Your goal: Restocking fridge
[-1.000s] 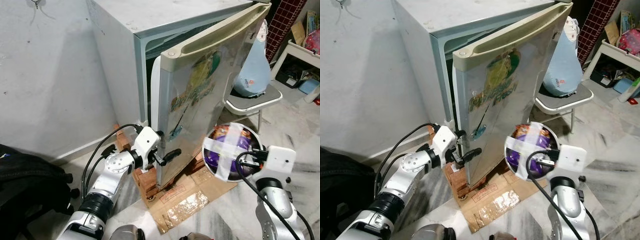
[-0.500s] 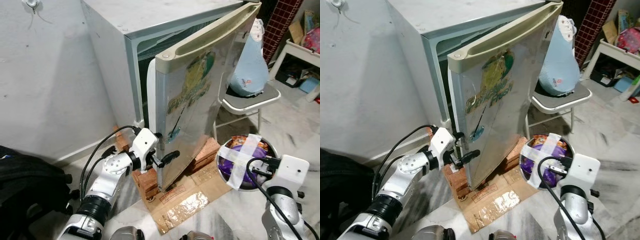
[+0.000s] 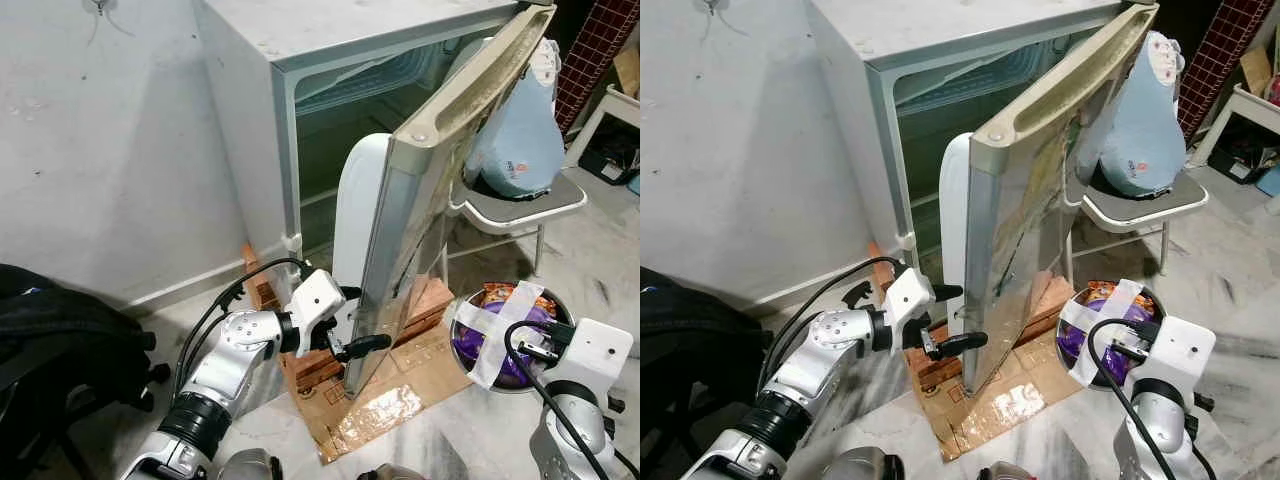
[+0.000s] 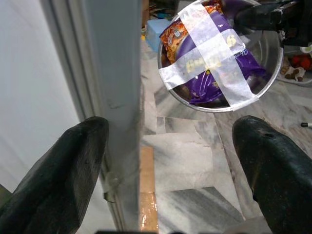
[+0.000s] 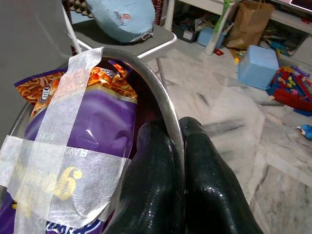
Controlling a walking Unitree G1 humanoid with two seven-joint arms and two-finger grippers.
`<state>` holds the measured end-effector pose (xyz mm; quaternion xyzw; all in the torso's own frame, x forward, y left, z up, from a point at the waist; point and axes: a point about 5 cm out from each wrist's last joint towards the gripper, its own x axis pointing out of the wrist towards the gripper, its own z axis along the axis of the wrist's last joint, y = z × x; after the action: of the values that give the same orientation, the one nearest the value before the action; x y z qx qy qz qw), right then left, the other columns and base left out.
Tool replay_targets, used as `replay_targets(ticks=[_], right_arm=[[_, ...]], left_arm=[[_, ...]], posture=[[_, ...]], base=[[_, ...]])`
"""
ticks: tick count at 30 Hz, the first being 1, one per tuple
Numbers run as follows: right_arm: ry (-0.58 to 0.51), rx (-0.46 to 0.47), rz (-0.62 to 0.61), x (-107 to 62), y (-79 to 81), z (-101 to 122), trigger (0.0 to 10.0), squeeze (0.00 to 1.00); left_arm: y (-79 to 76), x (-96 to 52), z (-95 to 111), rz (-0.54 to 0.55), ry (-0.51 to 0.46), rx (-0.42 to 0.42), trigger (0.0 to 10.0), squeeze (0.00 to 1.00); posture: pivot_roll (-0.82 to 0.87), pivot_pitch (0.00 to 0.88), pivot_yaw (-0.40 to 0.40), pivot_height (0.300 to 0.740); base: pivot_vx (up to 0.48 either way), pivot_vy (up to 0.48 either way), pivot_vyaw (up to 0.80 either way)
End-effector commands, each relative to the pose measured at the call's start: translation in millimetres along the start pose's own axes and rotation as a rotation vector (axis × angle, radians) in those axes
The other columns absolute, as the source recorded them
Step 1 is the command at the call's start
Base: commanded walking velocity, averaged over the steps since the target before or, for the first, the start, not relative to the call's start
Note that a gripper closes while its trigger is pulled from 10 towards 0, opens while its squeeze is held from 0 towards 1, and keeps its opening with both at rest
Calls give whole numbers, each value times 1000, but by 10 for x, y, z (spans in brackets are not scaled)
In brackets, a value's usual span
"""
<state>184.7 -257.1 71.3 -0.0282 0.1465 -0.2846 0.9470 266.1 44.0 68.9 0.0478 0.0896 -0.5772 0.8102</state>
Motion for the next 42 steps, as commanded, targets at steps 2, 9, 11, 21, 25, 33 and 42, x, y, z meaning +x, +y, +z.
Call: replay_targets(ticks=[2,9,11,21,25,33,42], right_arm=[[-20,-19,-29,11,-47,53,10000,0],[61,-49,-135,-4,-229,-90,10000,0],[86,-37,-149,-5,-263,-137,10000,0],[48,-40,-122,48,-198,-63,10000,0],[44,-27,-118,72,-189,-56,10000,0],[28,-15,-99,125,-134,-9,10000,0],[17,4,-66,167,-85,26,10000,0]], left_arm=[[-30,1,28,-26,2,6,10000,0],[-149,54,87,-183,13,-61,10000,0],[-197,85,100,-284,57,-78,10000,0],[1,10,82,-152,79,-8,10000,0],[171,-173,91,52,-10,-96,10000,0],[481,-691,-54,582,-74,-125,10000,0],[570,-1111,-276,911,-63,-246,10000,0]], posture=[[-5,0,2,740],[-4,0,-2,740],[-10,0,2,740],[-14,0,7,740],[-6,0,3,740],[17,0,-8,740],[40,0,-24,740]], base=[[0,0,0],[0,0,0],[0,0,0],[0,0,0],[0,0,0],[0,0,0],[0,0,0]])
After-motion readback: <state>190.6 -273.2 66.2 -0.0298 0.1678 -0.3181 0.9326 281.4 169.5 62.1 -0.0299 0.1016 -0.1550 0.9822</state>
